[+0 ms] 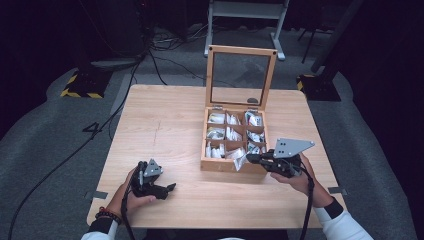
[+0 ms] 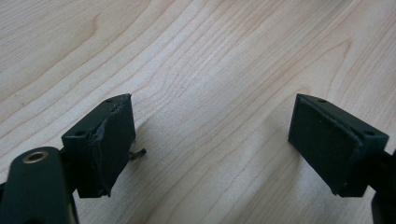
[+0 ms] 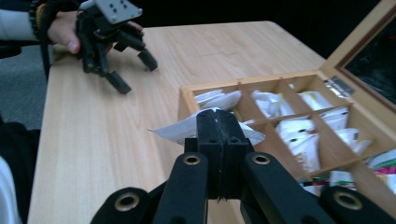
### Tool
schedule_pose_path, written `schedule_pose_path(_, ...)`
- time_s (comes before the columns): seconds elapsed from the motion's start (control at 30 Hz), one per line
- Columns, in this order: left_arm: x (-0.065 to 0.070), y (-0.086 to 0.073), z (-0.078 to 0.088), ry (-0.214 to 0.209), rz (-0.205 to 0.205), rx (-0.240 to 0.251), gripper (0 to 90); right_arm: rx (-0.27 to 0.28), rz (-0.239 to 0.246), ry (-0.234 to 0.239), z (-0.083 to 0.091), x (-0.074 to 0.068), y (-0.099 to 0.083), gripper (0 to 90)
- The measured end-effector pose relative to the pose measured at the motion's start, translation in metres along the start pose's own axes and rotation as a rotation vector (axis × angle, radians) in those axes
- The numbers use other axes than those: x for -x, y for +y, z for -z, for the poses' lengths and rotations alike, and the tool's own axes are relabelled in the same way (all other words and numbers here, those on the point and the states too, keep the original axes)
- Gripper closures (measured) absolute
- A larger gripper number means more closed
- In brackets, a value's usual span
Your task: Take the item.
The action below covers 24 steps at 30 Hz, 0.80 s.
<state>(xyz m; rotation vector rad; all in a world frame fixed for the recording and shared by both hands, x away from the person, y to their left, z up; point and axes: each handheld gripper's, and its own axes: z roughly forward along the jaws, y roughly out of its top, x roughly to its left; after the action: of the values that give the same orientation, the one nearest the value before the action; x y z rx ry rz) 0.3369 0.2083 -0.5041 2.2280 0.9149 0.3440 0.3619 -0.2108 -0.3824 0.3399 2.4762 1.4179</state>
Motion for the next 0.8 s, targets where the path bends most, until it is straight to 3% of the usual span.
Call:
schedule_pose_path(0.4, 0.000, 0.000, 0.000, 0.002, 0.001, 0.002, 15.1, -0.087, 0.026, 0.081, -0.025, -0.022, -0.020, 90.0)
schedule_pose_path(0.8, 0.000, 0.000, 0.000, 0.001, 0.000, 0.002, 15.2, -0.157, 0.042, 0.116, -0.048, -0.033, -0.036, 89.9)
